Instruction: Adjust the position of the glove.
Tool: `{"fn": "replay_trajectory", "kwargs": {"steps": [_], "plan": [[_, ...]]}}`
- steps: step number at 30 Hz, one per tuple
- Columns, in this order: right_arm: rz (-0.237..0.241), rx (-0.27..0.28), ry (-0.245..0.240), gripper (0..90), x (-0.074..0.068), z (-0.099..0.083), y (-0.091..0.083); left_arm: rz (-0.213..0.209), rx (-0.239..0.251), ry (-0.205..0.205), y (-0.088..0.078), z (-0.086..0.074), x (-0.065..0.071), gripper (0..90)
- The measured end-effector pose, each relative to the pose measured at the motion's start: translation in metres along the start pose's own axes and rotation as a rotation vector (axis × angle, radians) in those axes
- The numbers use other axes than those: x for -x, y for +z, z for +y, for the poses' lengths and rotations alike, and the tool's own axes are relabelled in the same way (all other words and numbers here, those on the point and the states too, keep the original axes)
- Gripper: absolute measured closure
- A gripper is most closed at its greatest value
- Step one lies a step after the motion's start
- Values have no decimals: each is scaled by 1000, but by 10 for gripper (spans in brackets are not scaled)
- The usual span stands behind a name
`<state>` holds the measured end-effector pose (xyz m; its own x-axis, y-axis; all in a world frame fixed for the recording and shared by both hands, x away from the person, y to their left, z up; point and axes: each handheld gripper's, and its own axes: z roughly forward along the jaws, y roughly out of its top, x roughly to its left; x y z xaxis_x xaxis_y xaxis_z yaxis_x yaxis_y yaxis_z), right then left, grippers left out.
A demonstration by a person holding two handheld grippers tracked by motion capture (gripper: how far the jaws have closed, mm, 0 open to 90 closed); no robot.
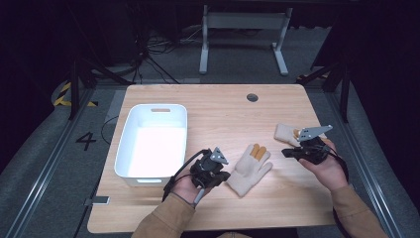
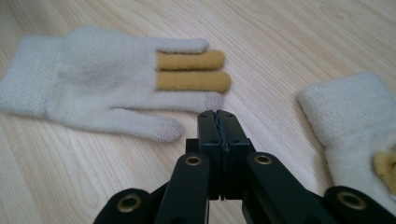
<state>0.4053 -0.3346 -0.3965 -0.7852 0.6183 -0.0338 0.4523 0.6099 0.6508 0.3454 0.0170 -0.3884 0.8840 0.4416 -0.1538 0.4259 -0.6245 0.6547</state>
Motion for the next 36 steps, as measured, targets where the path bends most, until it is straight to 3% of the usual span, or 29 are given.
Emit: {"fn": "replay_trajectory", "kwargs": {"steps": [7,12,17,27,36], "plan": [[-8,4,12,893,1,-5,-4,-25,3,22,2,6,7,899],[-15,3,23,893,2,-10,-7,-52,-8,63,7,13,14,899],[-22,5,34,893,2,-14,-11,-71,-27,100,18,18,22,898],[-33,-2,52,892,1,-24,-17,-115,-64,135,38,21,28,899],[-38,-18,68,893,-1,-34,-19,-128,-105,164,56,23,31,898]]}}
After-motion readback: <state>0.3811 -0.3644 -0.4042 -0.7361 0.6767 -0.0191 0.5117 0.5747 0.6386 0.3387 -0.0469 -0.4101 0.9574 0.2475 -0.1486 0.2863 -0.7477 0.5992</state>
